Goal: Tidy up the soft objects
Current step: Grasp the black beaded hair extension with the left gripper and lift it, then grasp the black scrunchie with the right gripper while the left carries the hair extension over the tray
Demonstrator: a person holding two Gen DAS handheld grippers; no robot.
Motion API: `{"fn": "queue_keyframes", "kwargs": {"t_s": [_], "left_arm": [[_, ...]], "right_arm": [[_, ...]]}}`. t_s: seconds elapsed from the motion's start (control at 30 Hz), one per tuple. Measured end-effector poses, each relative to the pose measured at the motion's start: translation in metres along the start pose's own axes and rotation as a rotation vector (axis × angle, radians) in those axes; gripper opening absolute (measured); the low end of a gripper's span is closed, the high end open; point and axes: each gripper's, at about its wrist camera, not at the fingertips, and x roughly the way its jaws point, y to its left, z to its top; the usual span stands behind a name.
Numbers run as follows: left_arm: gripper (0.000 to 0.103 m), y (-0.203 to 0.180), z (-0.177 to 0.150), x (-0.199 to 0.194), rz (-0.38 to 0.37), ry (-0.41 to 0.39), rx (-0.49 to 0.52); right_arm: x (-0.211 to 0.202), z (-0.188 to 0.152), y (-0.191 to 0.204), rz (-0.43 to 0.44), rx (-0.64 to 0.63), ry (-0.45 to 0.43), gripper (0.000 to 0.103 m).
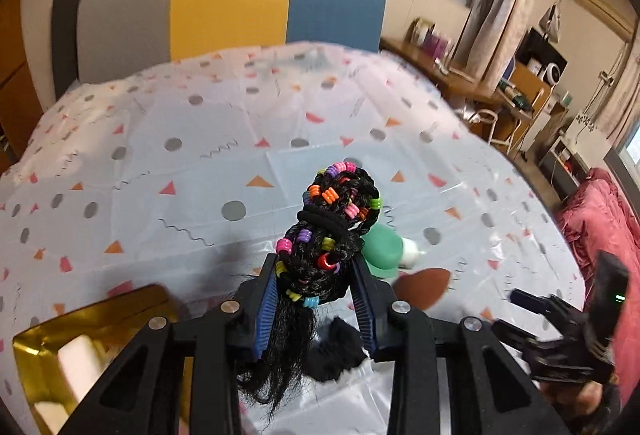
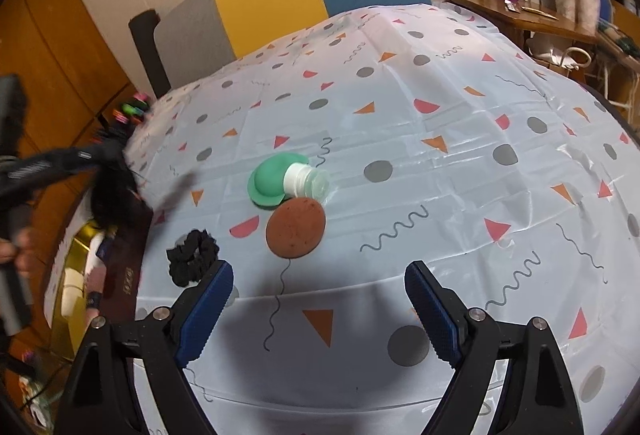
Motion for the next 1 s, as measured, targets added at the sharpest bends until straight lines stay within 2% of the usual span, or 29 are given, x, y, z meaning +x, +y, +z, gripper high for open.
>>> {"fn": "queue_keyframes", "kwargs": {"t_s": [0.3,0.5,0.57,0.8,1.0], "left_arm": [[0.035,0.0,-0.05,-0.067,0.011,-0.06,-0.068],[0.035,0.007,-0.092,-0.106,0.071,-0.115,-0.104],[0.035,0.012,-0.107,-0.118,0.079,-0.131,-0.121],[0.035,0.035,-0.147,-0.137,0.085,-0.135,-0.203],[0.035,0.052,-0.176,-0.152,0.134,-0.149,-0.251]], "right_arm": [[0.014,-0.013,0.016,0.004,-0.069,0.064,0.088],[0.026,-0.024,0.037,0.056,-0.145,0.118,0.075],[0.031,-0.029,0.046,0.092,-0.162,0.147,0.068],[0.055,-0.027,0.086,0.149,-0.172,0.18,0.07],[0.088,-0.01,0.124,0.128,-0.154,0.188,0.076]]}}
